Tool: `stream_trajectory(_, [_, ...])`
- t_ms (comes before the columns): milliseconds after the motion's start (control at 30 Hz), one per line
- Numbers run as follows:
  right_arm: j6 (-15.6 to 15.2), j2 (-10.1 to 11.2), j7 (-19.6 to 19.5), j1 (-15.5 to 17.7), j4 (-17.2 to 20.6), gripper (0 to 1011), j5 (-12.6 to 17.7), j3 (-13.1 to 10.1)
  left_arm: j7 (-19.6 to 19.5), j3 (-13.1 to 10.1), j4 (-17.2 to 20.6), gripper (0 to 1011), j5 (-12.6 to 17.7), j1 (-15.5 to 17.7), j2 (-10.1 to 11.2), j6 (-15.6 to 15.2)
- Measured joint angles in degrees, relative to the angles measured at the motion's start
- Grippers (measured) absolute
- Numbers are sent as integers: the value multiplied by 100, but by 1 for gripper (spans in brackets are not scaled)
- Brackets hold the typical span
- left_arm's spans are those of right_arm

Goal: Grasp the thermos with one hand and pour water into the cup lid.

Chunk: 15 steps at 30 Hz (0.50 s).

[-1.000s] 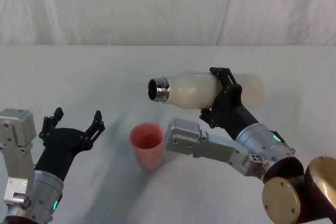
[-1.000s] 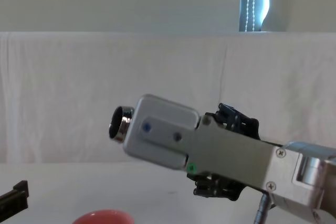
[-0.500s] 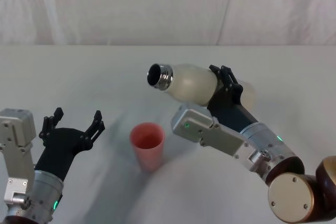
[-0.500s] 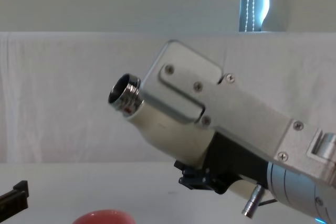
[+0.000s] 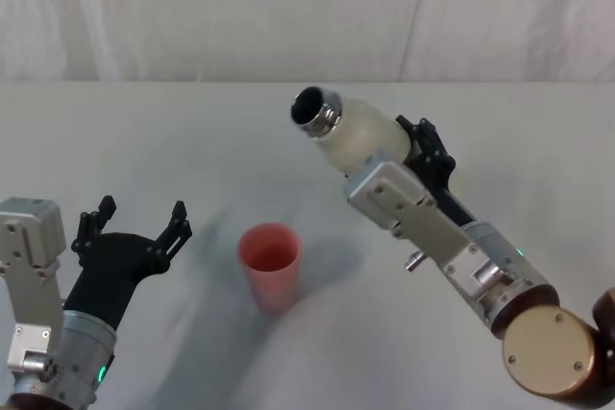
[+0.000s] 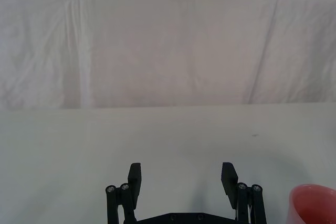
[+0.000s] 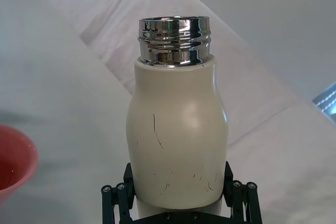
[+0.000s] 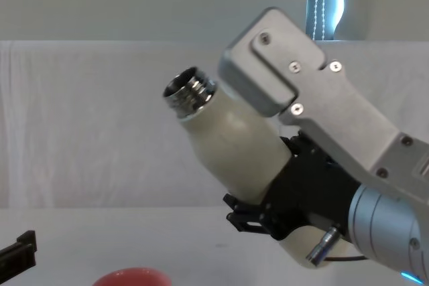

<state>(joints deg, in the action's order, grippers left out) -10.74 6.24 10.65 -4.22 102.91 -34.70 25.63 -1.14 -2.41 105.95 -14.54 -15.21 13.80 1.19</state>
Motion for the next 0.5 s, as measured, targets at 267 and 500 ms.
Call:
stream_trajectory(267, [52, -133, 0, 73, -55, 960, 609, -268, 0, 0, 0, 1001, 0, 0, 0, 0])
stream_trajectory(500, [89, -219, 15, 113, -103, 960, 1077, -456, 0, 0, 0, 1001, 0, 0, 0, 0])
